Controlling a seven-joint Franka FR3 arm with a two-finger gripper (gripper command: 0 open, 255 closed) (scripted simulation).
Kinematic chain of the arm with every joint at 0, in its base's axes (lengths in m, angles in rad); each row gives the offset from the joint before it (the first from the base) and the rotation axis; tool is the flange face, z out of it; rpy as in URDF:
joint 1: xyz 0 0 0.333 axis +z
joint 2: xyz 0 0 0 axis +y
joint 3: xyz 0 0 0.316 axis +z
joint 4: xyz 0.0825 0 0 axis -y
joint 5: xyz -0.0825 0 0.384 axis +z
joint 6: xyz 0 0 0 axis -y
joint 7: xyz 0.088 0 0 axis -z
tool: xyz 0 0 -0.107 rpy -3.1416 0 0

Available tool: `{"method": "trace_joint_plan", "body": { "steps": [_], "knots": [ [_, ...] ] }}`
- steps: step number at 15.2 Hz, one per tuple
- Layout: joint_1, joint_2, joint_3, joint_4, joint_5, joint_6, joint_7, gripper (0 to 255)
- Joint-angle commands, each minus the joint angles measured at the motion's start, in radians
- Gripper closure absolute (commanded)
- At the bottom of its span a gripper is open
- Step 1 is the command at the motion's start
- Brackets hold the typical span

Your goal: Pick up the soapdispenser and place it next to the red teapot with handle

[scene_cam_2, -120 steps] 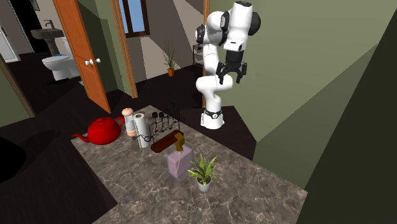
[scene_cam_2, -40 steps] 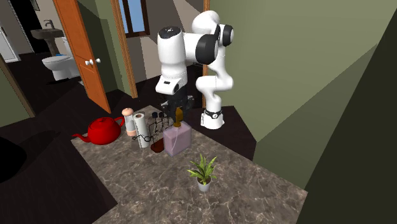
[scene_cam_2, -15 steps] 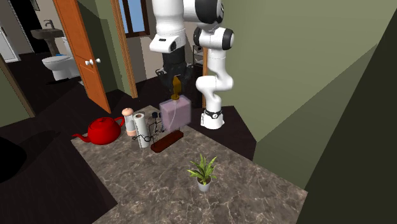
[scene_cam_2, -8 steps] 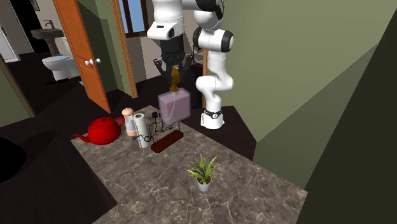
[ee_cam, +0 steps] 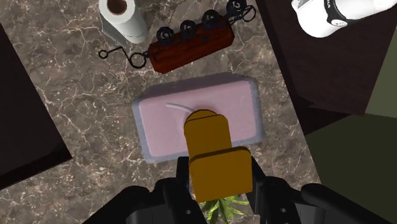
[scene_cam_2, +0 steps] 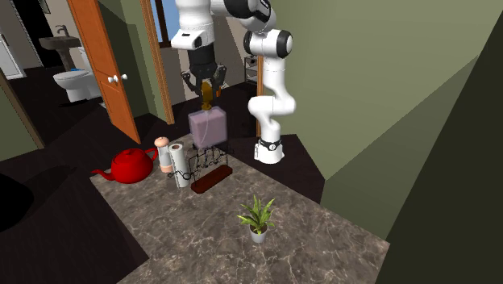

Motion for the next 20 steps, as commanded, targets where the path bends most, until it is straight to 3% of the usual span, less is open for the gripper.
{"method": "trace_joint_plan", "body": {
  "steps": [1,10,20],
  "knots": [
    [-0.022,-0.025,-0.024,-0.035,-0.019,0.015,-0.05,255],
    [-0.1,-0.136,-0.117,-0.172,-0.106,0.074,-0.226,255],
    [-0.19,-0.139,-0.275,-0.199,-0.15,0.134,-0.472,255]
  ]
}}
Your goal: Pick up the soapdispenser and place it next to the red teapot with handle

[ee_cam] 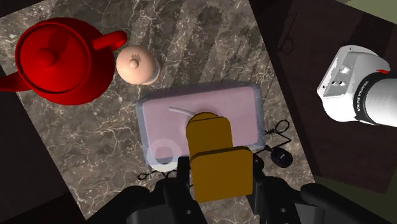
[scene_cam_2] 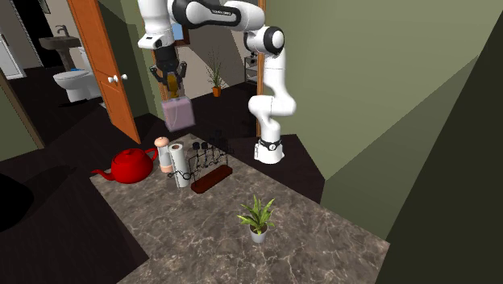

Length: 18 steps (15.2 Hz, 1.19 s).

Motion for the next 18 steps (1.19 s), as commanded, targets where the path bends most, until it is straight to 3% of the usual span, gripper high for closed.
{"method": "trace_joint_plan", "body": {
  "steps": [1,6,11,14,18],
  "knots": [
    [-0.021,0.012,-0.042,0.001,-0.002,0.017,-0.063,255],
    [-0.072,0.084,-0.151,0.039,0.032,0.052,-0.221,255],
    [-0.158,0.224,-0.268,0.111,0.136,0.082,-0.414,255],
    [-0.257,0.34,-0.311,0.175,0.233,0.088,-0.542,255],
    [-0.441,0.498,-0.316,0.293,0.369,0.071,-0.694,255]
  ]
}}
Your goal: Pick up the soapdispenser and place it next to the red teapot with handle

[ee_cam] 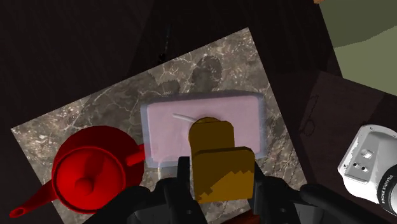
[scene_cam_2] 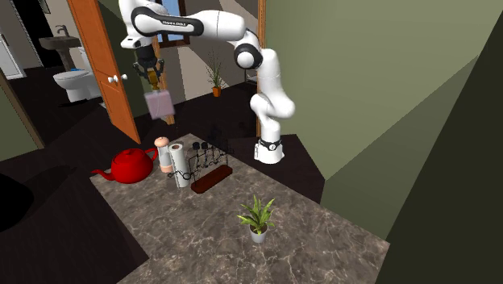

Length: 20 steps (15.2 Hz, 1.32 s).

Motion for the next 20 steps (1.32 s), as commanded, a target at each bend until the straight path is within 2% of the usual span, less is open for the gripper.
{"method": "trace_joint_plan", "body": {
  "steps": [1,4,5,12,20],
  "knots": [
    [-0.103,0.079,0.01,0.064,0.071,-0.01,-0.075,255],
    [-0.268,0.191,0.042,0.194,0.161,-0.046,-0.155,255],
    [-0.347,0.243,0.06,0.267,0.202,-0.069,-0.184,255],
    [-0.258,0.196,0.042,0.086,0.161,0.061,-0.176,255],
    [-0.196,0.171,0.032,-0.069,0.142,0.185,-0.169,255]
  ]
}}
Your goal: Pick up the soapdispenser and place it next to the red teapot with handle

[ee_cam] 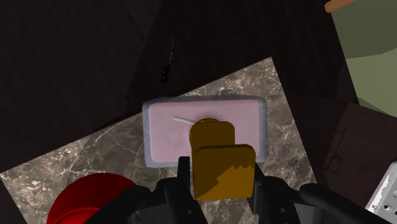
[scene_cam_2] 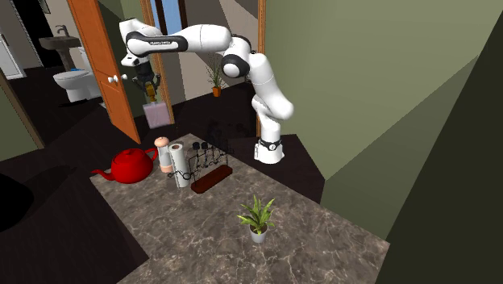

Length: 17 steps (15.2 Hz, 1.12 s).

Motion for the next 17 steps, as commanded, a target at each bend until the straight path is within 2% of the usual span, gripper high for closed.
{"method": "trace_joint_plan", "body": {
  "steps": [1,17],
  "knots": [
    [0.016,-0.007,-0.003,-0.043,-0.005,0.035,0.002,255],
    [0.059,0.006,0.01,-0.255,0.013,0.245,-0.003,255]
  ]
}}
